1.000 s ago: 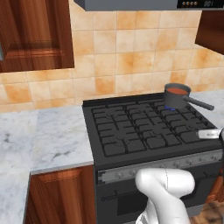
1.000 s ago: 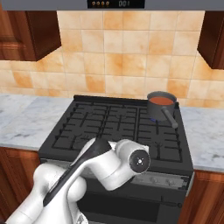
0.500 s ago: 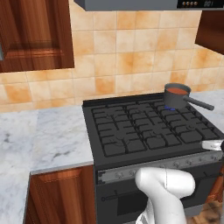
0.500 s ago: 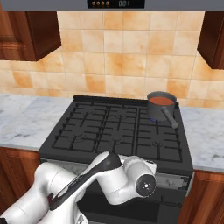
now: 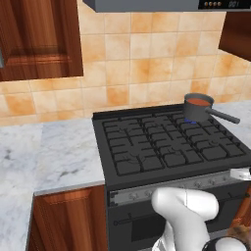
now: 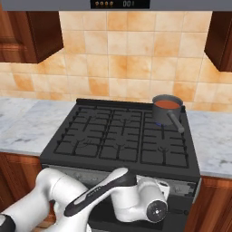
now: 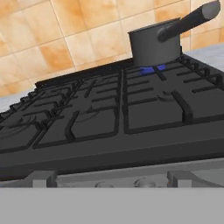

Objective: Wait until the marinara sauce is simmered to a deep red color and then turn off the stove.

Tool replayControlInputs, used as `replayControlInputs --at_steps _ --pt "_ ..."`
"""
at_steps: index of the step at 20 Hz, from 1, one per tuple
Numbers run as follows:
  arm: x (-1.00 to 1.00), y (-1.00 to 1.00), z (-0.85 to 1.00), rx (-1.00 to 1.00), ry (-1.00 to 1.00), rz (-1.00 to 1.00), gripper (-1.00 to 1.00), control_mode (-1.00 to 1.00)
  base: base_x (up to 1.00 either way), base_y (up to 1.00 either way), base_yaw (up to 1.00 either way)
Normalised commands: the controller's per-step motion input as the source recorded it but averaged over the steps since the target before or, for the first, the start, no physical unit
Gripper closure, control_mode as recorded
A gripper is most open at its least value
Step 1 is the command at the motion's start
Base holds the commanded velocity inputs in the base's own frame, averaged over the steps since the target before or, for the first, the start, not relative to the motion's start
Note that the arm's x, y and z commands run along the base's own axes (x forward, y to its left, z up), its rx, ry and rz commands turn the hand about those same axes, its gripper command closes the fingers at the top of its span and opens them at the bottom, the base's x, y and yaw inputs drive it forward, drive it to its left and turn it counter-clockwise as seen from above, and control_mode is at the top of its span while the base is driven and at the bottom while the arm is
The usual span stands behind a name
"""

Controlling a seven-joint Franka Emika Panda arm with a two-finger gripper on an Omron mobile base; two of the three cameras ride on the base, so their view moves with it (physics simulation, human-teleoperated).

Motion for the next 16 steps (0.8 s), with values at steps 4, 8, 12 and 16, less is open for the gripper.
replayControlInputs --at_steps 4,8,12,16 --pt "-0.08 -0.47 -0.54 0.0 -0.07 0.0 -1.0 -1.0 0.0 0.0 0.0" --pt "-0.05 -0.29 -0.52 0.0 -0.1 -0.02 -1.0 -1.0 0.0 0.0 0.0" --pt "0.0 -0.01 -0.36 0.0 -0.12 -0.08 -1.0 -1.0 0.0 0.0 0.0" --pt "0.0 -0.01 -0.26 0.0 -0.1 -0.04 -1.0 -1.0 0.0 0.0 0.0"
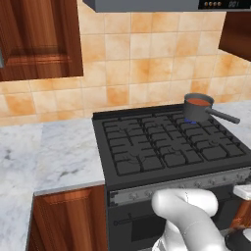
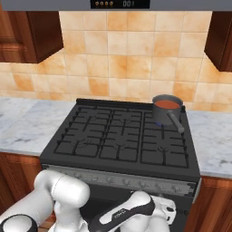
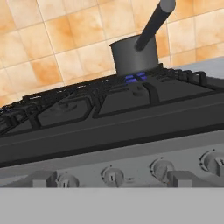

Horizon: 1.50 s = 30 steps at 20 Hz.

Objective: Wait until the marinara sauce is simmered to a deep red color and then turn off the stove.

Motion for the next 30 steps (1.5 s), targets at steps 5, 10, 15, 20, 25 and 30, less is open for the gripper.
replayControlInputs --at_steps 5,10,15,20,25,30 --pt "0.19 -0.02 -0.08 0.0 -0.12 0.0 -1.0 -1.0 0.0 0.0 0.0" --pt "0.37 -0.02 -0.16 0.0 -0.04 0.0 -1.0 -1.0 0.0 0.0 0.0" --pt "0.17 -0.08 -0.14 0.0 0.0 0.0 -1.0 -1.0 0.0 0.0 0.0" --pt "0.01 -0.18 -0.13 0.0 0.0 0.0 -1.0 -1.0 0.0 0.0 0.0" --pt "0.0 -0.11 -0.23 0.0 -0.04 0.0 -1.0 -1.0 0.0 0.0 0.0" --pt "0.0 -0.03 -0.3 0.0 -0.08 0.0 -1.0 -1.0 0.0 0.0 0.0"
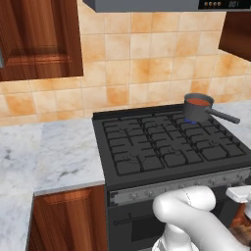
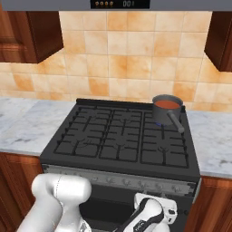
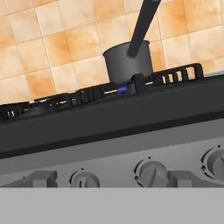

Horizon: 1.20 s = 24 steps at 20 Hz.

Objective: Wait until the marinara sauce is simmered to a deep red color and then turn off the stove.

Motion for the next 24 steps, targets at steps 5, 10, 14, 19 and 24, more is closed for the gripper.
replayControlInputs --at_steps 5,10,14,19,24 --pt "0.0 -0.04 -0.22 0.0 -0.17 0.0 -1.0 -1.0 0.0 0.0 0.0" --pt "0.04 -0.1 -0.07 0.0 -0.15 0.0 -1.0 -1.0 0.0 0.0 0.0" --pt "0.17 -0.18 0.0 0.0 -0.04 0.0 -1.0 -1.0 0.0 0.0 0.0" --pt "0.12 -0.14 -0.03 0.0 -0.03 0.0 -1.0 -1.0 0.0 0.0 0.0" --pt "0.12 -0.04 -0.07 0.0 -0.01 0.0 -1.0 -1.0 0.0 0.0 0.0"
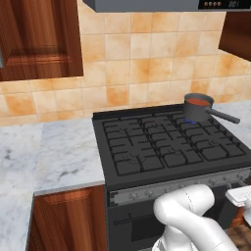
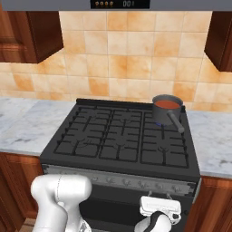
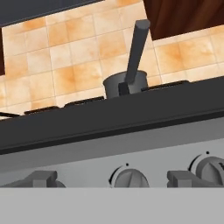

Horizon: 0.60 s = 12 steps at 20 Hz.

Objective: Wait until the marinara sauce is simmered to a deep red color and then turn off the stove.

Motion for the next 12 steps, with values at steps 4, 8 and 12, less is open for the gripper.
replayControlInputs --at_steps 4,8,12 --pt "0.17 0.0 -0.08 0.0 0.0 0.0 -1.0 -1.0 0.0 0.0 0.0" --pt "0.16 0.0 -0.1 0.0 0.0 0.0 -1.0 -1.0 0.0 0.0 0.0" --pt "0.09 -0.01 -0.05 0.0 0.0 0.0 -1.0 -1.0 0.0 0.0 0.0"
